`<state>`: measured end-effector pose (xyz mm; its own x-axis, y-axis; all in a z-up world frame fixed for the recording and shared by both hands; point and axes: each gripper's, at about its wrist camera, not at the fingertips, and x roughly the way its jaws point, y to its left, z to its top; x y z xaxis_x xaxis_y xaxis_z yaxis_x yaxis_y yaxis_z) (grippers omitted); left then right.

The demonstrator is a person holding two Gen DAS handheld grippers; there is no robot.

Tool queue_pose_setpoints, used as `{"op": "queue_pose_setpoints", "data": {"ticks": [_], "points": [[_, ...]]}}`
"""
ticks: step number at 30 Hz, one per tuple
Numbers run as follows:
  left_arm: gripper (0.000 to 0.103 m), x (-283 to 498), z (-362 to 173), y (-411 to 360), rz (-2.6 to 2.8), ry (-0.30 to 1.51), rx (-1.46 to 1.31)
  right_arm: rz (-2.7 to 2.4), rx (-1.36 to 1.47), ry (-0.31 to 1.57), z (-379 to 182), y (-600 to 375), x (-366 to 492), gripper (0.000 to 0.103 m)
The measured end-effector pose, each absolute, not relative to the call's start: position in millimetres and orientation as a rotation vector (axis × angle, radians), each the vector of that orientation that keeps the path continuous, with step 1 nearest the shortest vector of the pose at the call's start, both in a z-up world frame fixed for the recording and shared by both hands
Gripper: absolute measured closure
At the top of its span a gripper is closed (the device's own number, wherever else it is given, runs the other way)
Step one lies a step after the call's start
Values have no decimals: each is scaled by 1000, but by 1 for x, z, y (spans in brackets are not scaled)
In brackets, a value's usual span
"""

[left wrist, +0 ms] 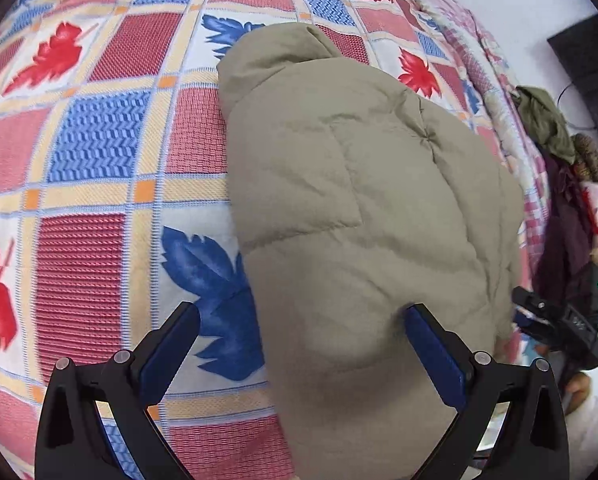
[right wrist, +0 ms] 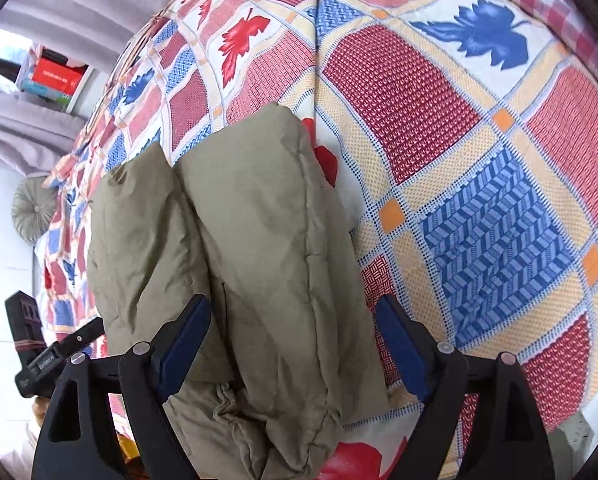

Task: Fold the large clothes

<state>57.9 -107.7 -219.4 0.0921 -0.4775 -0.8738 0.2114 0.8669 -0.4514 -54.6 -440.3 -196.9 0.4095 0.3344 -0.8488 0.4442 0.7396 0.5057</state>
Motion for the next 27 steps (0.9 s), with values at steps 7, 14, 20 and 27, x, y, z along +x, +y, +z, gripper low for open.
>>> {"op": "queue_pose_setpoints", "data": {"ticks": [7, 14, 20, 27], "points": [[0, 71, -235, -102, -637, 1409, -429, 38, 856, 1187, -211, -454, -37, 16], [0, 84, -267, -111, -722, 1443, -592, 101, 897, 1236, -242, -453, -10, 15], [0, 89, -278, -105, -745, 1438, -655, 316, 1105, 1116, -246, -452, -3, 0], [0, 89, -277, -108, -744, 1427, -613, 367, 979, 1173, -230, -442, 13, 0]]}}
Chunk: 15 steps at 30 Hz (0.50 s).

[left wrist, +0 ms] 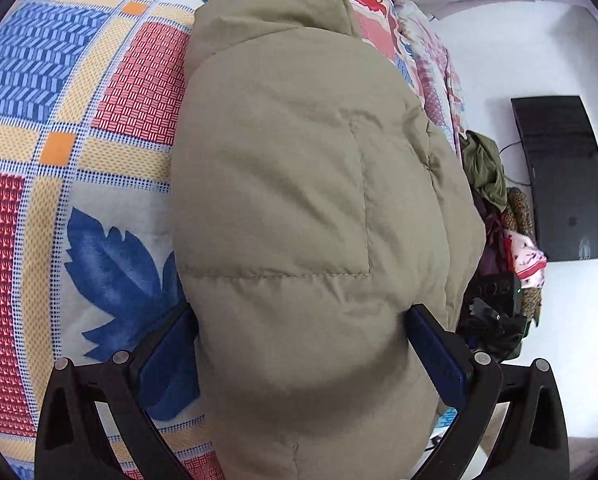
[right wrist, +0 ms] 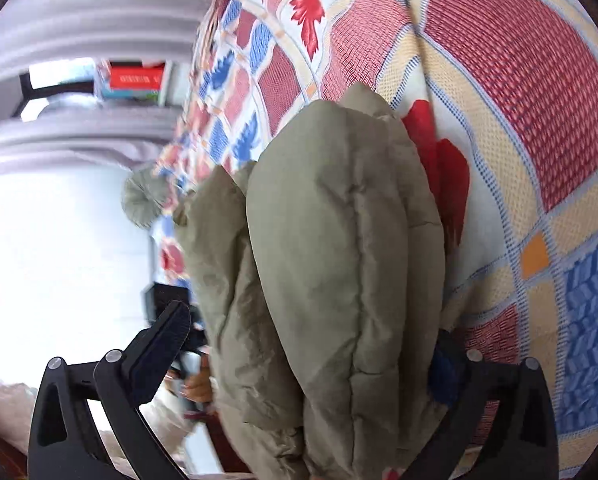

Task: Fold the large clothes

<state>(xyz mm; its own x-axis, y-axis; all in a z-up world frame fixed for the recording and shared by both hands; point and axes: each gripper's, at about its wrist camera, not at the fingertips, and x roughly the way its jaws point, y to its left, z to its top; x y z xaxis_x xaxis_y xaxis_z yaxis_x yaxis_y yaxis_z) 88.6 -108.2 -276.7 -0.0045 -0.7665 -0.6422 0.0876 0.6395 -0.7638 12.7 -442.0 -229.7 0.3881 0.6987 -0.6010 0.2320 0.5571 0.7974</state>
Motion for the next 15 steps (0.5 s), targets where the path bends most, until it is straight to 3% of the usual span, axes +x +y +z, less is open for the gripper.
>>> {"op": "queue_pose_setpoints", "data": {"ticks": [6, 15], "points": [[0, 88, -279, -126, -755, 1417, -502, 357, 779, 1309, -241, -417, 38, 0], [0, 92, -288, -151, -738, 1464, -500, 305, 809, 1361, -262, -421, 45, 0]]}}
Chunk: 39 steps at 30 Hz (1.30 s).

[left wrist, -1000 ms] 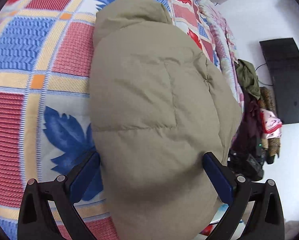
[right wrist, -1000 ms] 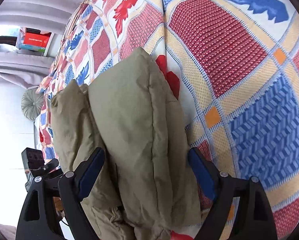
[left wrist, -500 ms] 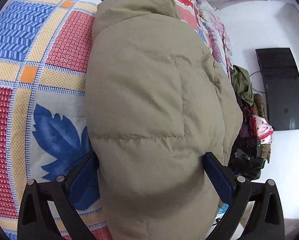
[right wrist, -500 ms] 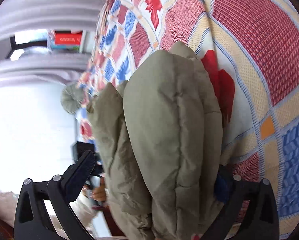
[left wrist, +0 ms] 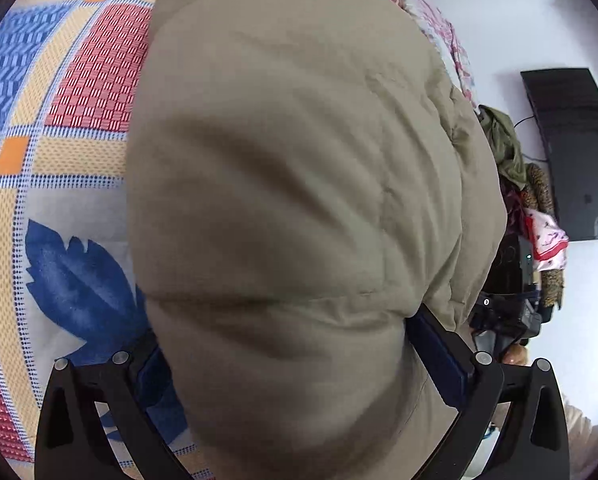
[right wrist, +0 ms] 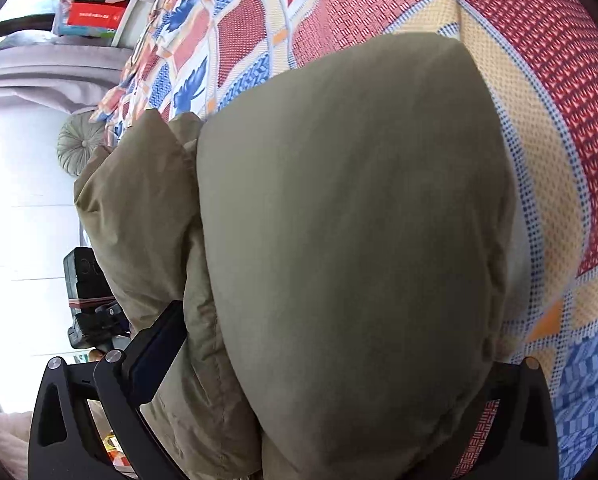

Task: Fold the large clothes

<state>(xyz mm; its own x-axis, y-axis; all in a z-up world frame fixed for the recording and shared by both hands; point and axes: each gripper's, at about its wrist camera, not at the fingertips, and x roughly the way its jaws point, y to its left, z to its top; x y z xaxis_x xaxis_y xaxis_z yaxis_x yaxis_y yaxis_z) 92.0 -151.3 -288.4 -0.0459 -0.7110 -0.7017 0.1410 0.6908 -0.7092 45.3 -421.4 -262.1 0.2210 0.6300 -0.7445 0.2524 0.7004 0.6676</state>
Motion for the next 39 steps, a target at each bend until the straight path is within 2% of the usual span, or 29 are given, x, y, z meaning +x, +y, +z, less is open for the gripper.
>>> {"op": "queue_pose_setpoints", "data": {"ticks": [8, 9, 12, 13, 15, 17, 20, 22, 29, 39], "points": [[0, 85, -268, -170, -661, 1426, -376, 247, 812, 1384, -262, -415, 44, 2], [3, 84, -266, -169, -659, 1420, -371, 244, 814, 1385, -262, -416, 43, 3], [15, 79, -255, -171, -661, 1387, -348, 232, 813, 1378, -257, -418, 40, 18], [20, 79, -252, -169, -665, 1380, -341, 227, 810, 1374, -255, -416, 38, 26], [25, 78, -246, -169, -677, 1365, -331, 224, 812, 1362, -249, -416, 34, 38], [28, 78, -240, -163, -688, 1360, -333, 222, 814, 1351, -243, -415, 31, 51], [30, 79, -231, -150, -698, 1347, -333, 226, 830, 1326, -233, -413, 27, 61], [30, 80, -221, -145, -704, 1333, -333, 236, 851, 1310, -225, -409, 25, 65], [30, 96, -181, -100, -676, 1269, -345, 300, 858, 1283, -208, -377, 37, 67], [30, 152, -145, 14, -551, 1168, -334, 434, 826, 1258, -201, -304, 100, 67]]}}
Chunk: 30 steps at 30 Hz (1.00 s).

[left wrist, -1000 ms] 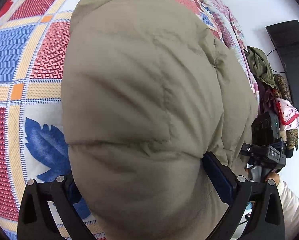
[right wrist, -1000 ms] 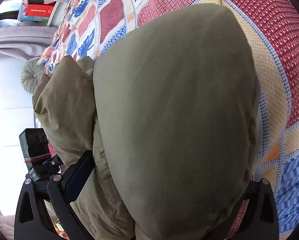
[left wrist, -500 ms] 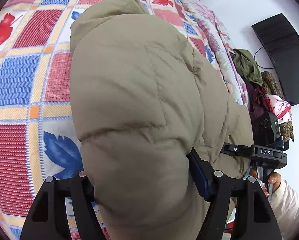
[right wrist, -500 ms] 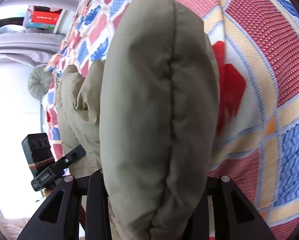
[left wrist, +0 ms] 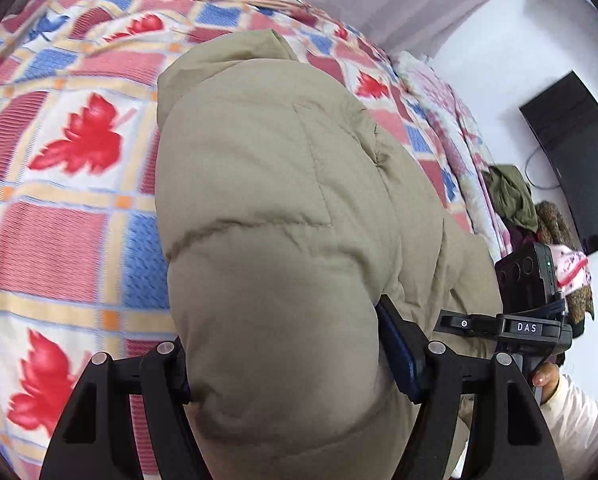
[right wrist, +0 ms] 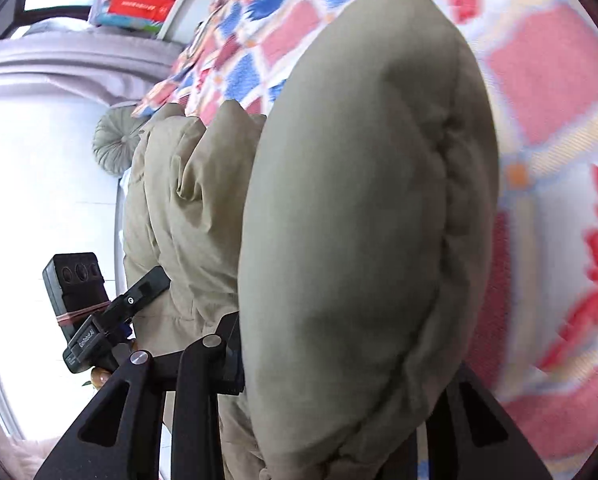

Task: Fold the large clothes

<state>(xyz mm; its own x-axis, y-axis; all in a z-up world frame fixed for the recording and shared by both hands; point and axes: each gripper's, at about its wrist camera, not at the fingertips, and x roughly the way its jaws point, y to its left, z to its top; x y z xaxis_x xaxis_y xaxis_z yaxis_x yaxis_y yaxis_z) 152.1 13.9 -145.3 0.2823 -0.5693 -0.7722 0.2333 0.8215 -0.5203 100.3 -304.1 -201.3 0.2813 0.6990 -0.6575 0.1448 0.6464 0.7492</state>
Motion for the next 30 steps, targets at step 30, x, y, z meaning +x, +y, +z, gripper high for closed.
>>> {"op": "queue_pose_setpoints", "data": {"ticks": [30], "points": [[15, 181, -170, 130, -148, 1003, -129, 191, 517, 1152, -166, -231, 129, 47]]}}
